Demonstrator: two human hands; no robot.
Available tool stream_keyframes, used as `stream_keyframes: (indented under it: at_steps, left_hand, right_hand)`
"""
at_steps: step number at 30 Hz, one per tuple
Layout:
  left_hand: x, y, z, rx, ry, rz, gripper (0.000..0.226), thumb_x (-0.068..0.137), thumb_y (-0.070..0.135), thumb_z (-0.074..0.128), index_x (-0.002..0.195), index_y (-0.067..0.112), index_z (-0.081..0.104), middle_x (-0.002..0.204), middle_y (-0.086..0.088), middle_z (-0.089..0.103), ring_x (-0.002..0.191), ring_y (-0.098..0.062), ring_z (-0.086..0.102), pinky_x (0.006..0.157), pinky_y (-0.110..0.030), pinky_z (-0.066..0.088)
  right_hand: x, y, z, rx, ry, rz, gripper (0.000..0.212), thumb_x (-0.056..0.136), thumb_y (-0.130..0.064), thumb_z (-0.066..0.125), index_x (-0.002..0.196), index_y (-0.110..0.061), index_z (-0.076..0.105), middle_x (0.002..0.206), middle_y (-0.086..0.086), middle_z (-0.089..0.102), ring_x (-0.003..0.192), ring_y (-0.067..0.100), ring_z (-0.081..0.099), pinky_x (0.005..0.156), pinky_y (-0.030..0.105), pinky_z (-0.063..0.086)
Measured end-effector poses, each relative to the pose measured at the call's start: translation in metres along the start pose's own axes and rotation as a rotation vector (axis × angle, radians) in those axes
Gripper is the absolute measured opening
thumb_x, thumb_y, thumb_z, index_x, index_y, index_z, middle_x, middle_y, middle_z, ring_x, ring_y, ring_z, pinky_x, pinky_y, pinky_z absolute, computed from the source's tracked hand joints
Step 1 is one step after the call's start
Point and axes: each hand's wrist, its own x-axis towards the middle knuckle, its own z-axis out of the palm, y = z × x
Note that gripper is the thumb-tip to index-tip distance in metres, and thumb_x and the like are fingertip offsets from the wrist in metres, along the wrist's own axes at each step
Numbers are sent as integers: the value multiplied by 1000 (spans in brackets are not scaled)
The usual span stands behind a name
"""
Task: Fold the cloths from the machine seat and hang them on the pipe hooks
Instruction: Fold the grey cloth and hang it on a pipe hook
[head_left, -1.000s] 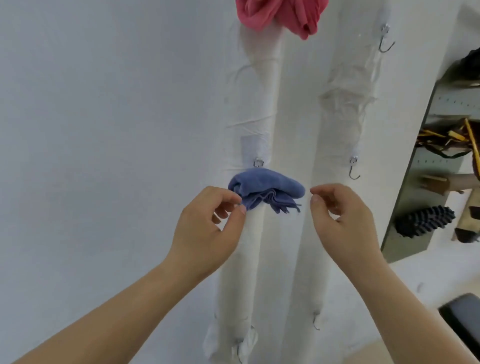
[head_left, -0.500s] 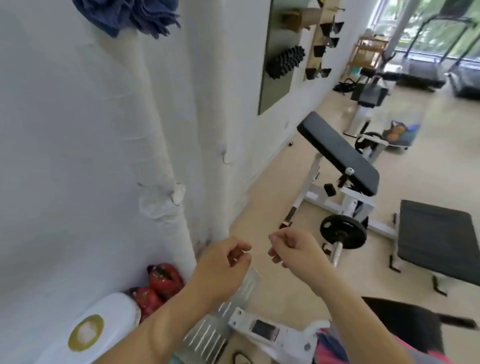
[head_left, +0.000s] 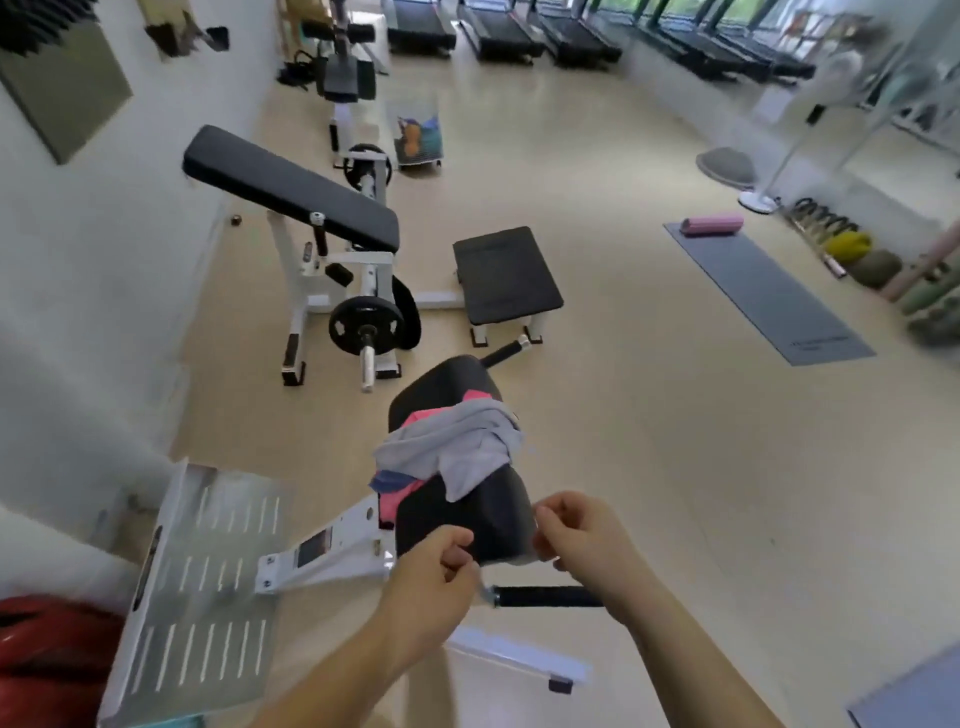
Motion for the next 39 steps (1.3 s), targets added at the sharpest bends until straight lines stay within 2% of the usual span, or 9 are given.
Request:
stream_keyframes:
  at_steps: [5,9,13,15,18,24,30,35,39]
  left_hand:
    - [20,38,150,7,-60,-15,32,96,18,66,127,23,61,108,4,69,97,-9,68,94,-26,55]
    - [39,74,254,-34,16,-51,27,97,22,60,123,29,59,107,8,68,96,-4,66,84,-20,54]
    - [41,98,322,-53,56,-115,25,95,24,63,120,30,63,105,6,70,95,-12,69,91,-39,60]
    - [50,110,341,-47,82,-116,22,95,25,64,115,34,63,105,10,70,94,-7,68,89,-34,60]
    - [79,120,355,-34,185,-110,23,95,20,64,115,32,63,110,15,67,98,2,63,78,-10,48]
    - [169,118,352,-220,380,-238,33,97,17,64,129,25,58,110,9,66,97,-4,64,70,-13,45]
    - [272,135,337,-371,492,-351,37,98,17,60,135,20,55,114,8,64,100,-3,62,74,-14,47]
    - [296,160,303,-422,567,-399,23,95,19,60,117,25,59,109,1,67,97,-13,66,78,-22,53]
    - [303,157,276,-432,727,-463,16,91,18,58,94,34,57,77,8,58,71,-9,55,68,-23,48]
  right_hand:
    - [0,95,-102,111,44,65,14,98,-19,56,96,-13,70,82,14,77,60,14,66,56,24,51]
    - [18,162,-188,46,4,18,16,98,-16,55,92,-20,70,84,10,76,69,16,68,63,27,52]
    - [35,200,-256,-38,-44,38,18,97,-17,55,87,-21,70,81,7,77,78,26,72,70,34,55]
    - [52,200,-280,-21,-81,41,16,98,-21,56,93,-25,70,81,4,78,77,21,74,65,28,53]
    - [94,197,-304,26,-137,34,14,100,-22,56,101,-23,70,84,3,77,72,15,72,65,25,52]
    - [189,173,-331,9,-247,41,14,101,-17,56,102,-17,71,89,11,77,66,14,69,64,25,53]
    - [318,104,-332,-144,-334,-31,15,102,-20,55,102,-18,70,89,8,77,69,14,69,65,25,51]
    - [375,36,-289,-264,-532,-110,17,101,-28,55,99,-20,70,87,4,77,75,16,73,78,38,59]
    - [409,-6,-250,-332,-717,-182,18,102,-29,53,100,-20,69,91,6,77,76,15,71,77,36,58]
